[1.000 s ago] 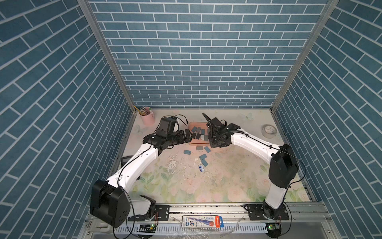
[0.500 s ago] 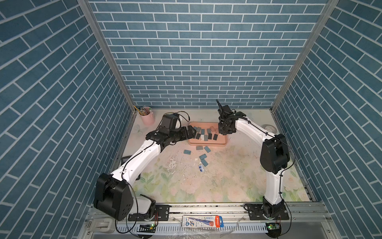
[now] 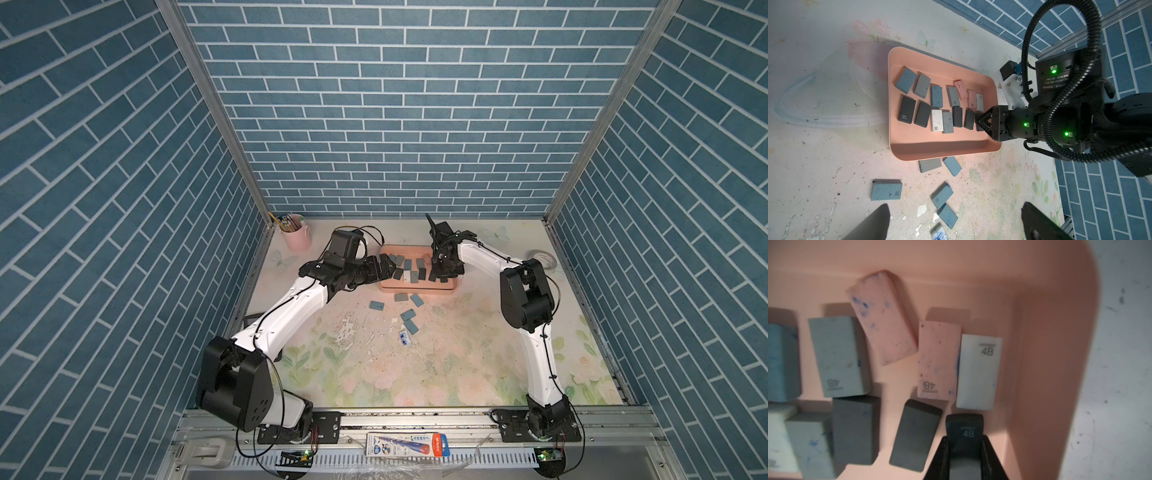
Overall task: Put the eraser in the storage box
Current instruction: Place the eraser at the center of the board.
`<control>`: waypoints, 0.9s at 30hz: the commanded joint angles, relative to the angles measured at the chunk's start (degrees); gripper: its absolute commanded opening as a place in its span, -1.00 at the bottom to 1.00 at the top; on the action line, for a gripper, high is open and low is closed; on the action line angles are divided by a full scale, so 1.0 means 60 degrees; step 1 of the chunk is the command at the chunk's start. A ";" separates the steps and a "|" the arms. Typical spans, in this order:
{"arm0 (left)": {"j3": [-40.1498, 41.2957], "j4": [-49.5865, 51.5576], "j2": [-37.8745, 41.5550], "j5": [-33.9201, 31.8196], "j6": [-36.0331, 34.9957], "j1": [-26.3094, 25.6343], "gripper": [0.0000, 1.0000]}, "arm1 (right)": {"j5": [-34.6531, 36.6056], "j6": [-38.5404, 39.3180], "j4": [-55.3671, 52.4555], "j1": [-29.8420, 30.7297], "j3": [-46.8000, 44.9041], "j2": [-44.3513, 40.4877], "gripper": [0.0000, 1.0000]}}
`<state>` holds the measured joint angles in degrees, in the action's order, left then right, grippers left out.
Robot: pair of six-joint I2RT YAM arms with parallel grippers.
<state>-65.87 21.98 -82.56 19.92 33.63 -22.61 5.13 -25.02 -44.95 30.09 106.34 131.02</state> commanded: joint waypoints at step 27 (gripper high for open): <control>-0.0180 -0.0244 -0.1180 0.0127 -0.0104 0.0529 0.99 | -0.0461 0.0053 -0.0267 0.0196 0.1555 0.0956 -0.64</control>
<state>-67.16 21.47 -88.07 20.69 33.63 -20.12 2.72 -25.02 -45.08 30.65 113.89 135.26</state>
